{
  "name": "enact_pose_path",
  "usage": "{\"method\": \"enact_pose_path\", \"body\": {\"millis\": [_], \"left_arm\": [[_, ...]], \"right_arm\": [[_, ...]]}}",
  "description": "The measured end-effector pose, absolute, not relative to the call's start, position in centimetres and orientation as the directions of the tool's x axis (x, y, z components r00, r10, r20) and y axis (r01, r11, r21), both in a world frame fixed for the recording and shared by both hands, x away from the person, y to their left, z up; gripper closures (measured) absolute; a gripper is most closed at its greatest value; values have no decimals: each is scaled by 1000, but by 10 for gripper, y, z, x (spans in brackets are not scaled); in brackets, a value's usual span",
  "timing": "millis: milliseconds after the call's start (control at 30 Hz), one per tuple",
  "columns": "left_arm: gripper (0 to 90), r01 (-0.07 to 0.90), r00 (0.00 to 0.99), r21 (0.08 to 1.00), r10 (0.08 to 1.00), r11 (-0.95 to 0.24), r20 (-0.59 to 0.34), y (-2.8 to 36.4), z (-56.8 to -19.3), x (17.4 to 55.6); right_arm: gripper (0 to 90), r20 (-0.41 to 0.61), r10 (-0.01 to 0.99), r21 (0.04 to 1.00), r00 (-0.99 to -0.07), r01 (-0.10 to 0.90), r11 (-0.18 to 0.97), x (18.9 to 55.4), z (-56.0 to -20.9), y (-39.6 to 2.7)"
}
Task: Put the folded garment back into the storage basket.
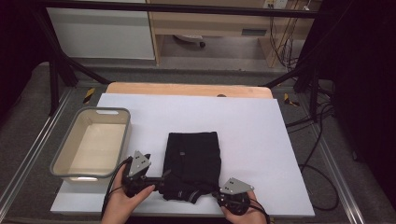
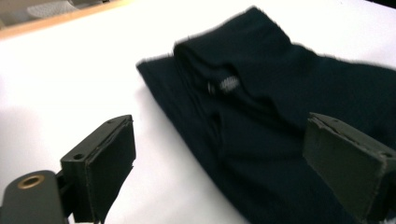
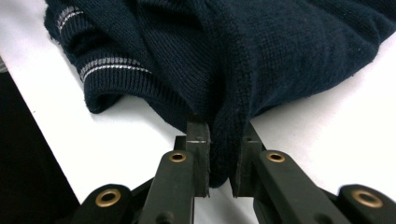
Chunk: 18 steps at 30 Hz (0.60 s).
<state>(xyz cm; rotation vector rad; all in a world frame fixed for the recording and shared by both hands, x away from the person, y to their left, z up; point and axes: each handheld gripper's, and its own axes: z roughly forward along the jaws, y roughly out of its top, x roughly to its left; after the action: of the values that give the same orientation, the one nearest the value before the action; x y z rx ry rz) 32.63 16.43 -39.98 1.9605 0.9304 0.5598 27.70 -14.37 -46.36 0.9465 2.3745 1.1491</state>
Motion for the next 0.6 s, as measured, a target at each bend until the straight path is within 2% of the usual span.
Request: {"method": "enact_pose_path", "body": {"millis": [300, 400, 600], "left_arm": [[101, 399, 607, 846, 793, -353, 44, 140, -391, 369], [109, 380, 590, 851, 804, -363, 79, 134, -391, 379], [113, 381, 582, 852, 809, -359, 81, 126, -389, 393]], "right_arm": [[803, -31, 690, 797, -723, 399, 454, 275, -466, -144], [803, -33, 687, 795, -725, 398, 458, 276, -465, -144], [802, -29, 687, 804, -726, 391, 447, 275, -467, -145]]}}
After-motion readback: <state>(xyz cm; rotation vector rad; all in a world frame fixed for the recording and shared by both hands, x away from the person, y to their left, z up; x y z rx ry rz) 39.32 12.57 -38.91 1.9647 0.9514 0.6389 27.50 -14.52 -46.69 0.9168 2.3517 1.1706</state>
